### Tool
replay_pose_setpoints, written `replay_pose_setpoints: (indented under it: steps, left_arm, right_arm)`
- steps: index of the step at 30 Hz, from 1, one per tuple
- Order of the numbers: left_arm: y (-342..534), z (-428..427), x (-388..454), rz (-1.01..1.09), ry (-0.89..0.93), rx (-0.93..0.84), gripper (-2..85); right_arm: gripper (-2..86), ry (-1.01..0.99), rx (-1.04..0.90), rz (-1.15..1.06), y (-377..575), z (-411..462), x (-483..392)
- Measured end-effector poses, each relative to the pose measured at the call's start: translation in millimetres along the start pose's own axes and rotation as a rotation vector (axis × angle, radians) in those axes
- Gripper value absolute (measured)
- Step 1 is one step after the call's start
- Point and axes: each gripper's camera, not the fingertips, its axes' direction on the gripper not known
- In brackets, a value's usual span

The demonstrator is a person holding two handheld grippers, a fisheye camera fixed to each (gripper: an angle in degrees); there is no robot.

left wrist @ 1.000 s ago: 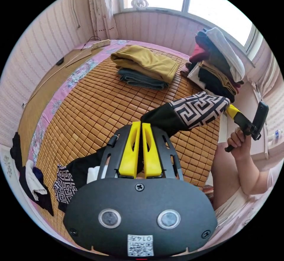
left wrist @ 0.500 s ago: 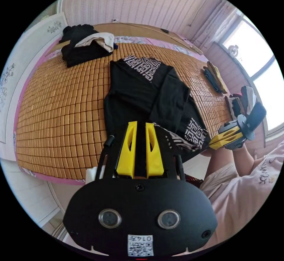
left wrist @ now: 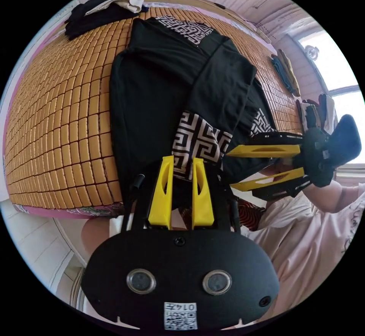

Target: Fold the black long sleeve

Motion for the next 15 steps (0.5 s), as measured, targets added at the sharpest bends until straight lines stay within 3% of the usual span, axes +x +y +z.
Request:
replay_pose_setpoints:
  steps: [2, 6, 11, 15]
  left_arm:
    - [1, -7, -2, 0.025, -0.021, -0.002, 2.8]
    - [10, -49, -10, 0.044, 0.0, 0.061, -0.6]
    - [25, -90, -28, 0.031, 0.006, 0.115, -0.7]
    - [28, -74, -52, -0.022, 0.019, 0.049, 1.1]
  right_arm:
    - [7.8, 0.049, -0.065, 0.032, -14, 17, 5]
    - [1.8, 0.045, 0.03, 0.047, -30, -9, 7]
    - [0.4, 0.043, 0.069, -0.007, -41, -27, 3]
    - [0.3, 0.033, 0.025, 0.027, -45, -11, 17]
